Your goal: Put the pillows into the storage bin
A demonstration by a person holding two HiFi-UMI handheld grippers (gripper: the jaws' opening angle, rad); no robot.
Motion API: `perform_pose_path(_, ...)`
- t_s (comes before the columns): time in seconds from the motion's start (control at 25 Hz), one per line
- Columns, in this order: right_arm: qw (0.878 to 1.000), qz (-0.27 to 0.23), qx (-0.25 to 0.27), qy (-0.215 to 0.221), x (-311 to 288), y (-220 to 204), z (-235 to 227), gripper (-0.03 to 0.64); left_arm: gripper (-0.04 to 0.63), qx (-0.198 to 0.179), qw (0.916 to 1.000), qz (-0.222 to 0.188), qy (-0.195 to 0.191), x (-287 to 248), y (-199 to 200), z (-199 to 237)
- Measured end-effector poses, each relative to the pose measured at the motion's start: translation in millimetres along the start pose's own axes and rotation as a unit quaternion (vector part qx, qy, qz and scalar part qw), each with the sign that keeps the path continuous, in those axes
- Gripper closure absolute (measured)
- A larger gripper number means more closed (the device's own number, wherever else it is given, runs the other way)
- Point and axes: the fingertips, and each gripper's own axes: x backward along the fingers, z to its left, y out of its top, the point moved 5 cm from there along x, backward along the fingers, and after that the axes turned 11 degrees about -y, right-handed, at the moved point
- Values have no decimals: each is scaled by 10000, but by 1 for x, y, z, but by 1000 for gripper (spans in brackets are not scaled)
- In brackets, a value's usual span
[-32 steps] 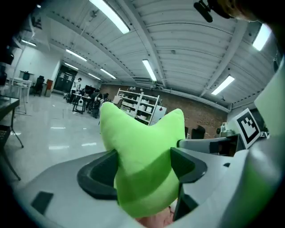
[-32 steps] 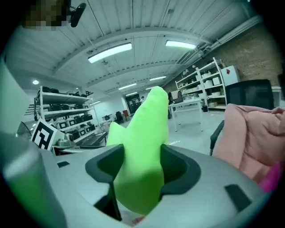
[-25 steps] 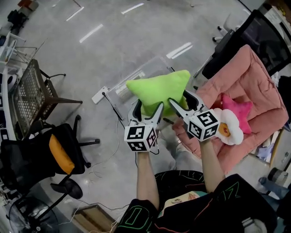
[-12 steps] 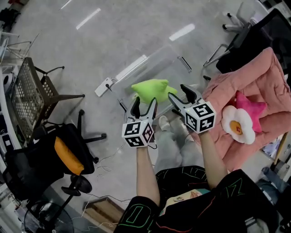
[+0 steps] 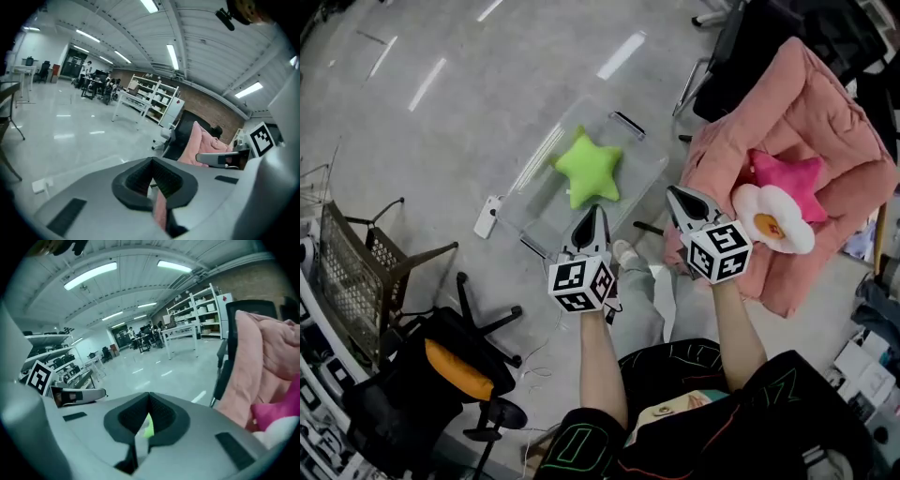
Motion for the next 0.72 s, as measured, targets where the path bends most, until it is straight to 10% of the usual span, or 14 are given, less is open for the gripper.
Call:
perform_pose_path(0.4, 9840, -469, -865, -1485, 82, -26, -133, 614, 603, -962, 9778, 979, -1586, -105, -25, -140)
perform_pose_path(0.72, 9525, -663, -1422, -2612, 161, -74, -241, 614, 601, -1555, 9294, 1761, -2846, -177, -79, -263)
